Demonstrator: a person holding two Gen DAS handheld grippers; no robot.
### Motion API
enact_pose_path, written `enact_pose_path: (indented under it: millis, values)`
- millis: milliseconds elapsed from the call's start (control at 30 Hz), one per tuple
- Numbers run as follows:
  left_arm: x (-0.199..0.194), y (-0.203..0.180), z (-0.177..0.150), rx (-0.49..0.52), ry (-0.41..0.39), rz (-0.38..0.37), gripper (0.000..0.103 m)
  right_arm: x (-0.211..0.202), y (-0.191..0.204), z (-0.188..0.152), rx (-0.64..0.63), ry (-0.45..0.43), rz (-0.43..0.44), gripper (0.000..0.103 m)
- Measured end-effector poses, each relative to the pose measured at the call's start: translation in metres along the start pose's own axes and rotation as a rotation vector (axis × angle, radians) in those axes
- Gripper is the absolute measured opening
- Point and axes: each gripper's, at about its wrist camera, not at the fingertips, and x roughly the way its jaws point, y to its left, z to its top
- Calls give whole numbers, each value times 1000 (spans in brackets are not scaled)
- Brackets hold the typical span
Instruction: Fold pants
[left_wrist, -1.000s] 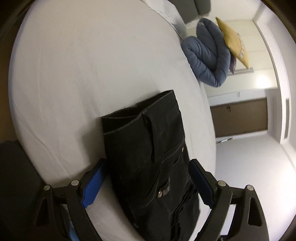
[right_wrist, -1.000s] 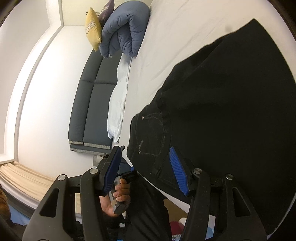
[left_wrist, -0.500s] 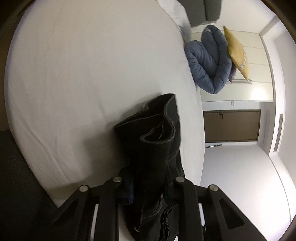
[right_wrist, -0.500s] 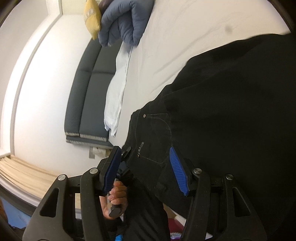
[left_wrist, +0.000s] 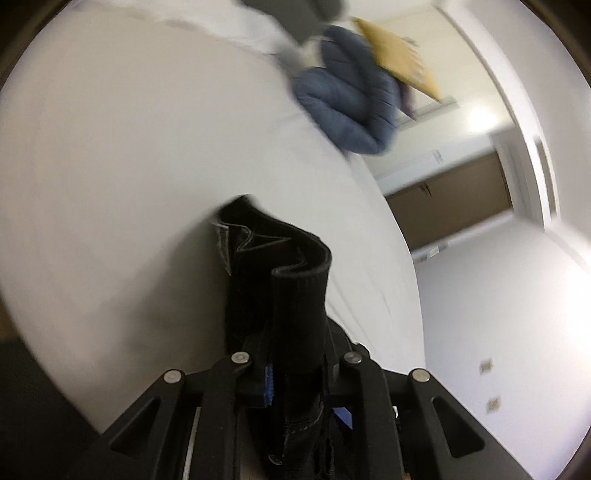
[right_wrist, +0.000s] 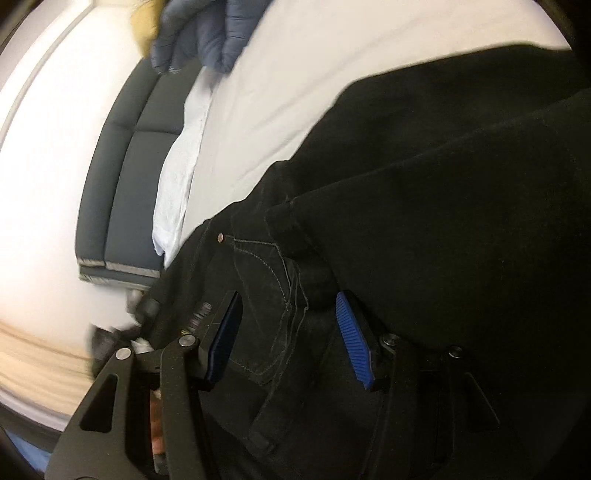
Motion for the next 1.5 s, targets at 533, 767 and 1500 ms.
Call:
enact_pose_path:
  millis: [533, 767, 1500]
  values:
    - [89, -168, -176, 813, 281, 74, 16, -129, -14, 18, 127, -79, 117, 83]
    - [91, -187, -213, 1039, 287, 117, 16, -111, -26, 16, 105, -23, 62, 83]
    - [109, -226, -285, 1268, 401, 12, 16, -207, -78, -27, 55, -193, -119, 13]
